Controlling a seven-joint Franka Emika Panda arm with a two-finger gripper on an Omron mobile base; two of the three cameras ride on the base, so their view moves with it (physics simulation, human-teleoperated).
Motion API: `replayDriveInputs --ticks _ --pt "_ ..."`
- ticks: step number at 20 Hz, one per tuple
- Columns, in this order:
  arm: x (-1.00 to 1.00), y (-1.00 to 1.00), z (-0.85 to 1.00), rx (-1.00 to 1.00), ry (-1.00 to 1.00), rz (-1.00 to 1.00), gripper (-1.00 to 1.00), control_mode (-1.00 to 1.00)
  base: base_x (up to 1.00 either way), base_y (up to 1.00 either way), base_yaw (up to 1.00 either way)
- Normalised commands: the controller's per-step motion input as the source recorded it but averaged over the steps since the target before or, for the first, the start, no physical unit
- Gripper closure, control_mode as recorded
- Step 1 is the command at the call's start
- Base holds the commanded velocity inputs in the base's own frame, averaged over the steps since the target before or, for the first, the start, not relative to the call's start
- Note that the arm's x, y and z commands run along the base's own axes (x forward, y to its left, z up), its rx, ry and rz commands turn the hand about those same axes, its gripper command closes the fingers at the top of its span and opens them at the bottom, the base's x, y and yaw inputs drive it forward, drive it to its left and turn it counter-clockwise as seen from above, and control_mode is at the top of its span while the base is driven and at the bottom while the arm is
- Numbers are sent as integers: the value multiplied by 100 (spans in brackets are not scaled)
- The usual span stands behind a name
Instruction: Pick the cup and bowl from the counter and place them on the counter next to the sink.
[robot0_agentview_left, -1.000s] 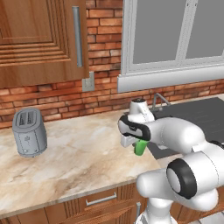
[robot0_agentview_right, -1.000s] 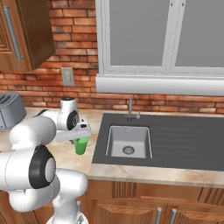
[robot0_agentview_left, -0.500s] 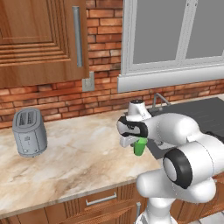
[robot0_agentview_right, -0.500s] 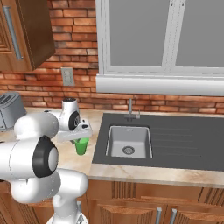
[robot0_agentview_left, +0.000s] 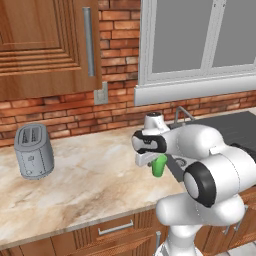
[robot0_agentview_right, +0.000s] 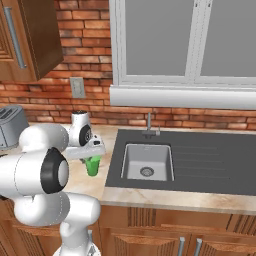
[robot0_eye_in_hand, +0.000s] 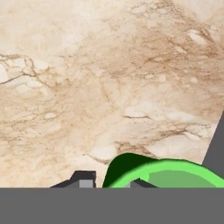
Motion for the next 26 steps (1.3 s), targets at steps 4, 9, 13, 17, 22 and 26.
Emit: replayDriveInputs --ticks 4,9,13,17,22,26 --pt "0 0 0 0 0 0 -100 -100 0 0 0" --pt "0 0 0 0 0 0 -100 -100 0 0 0" --pt "0 0 0 0 0 0 -100 -100 0 0 0" --pt "0 0 2 0 0 0 -100 -100 0 0 0" --pt "0 0 14 0 0 0 -100 -100 0 0 0" --pt "0 3 16 0 0 0 -100 -100 0 0 0"
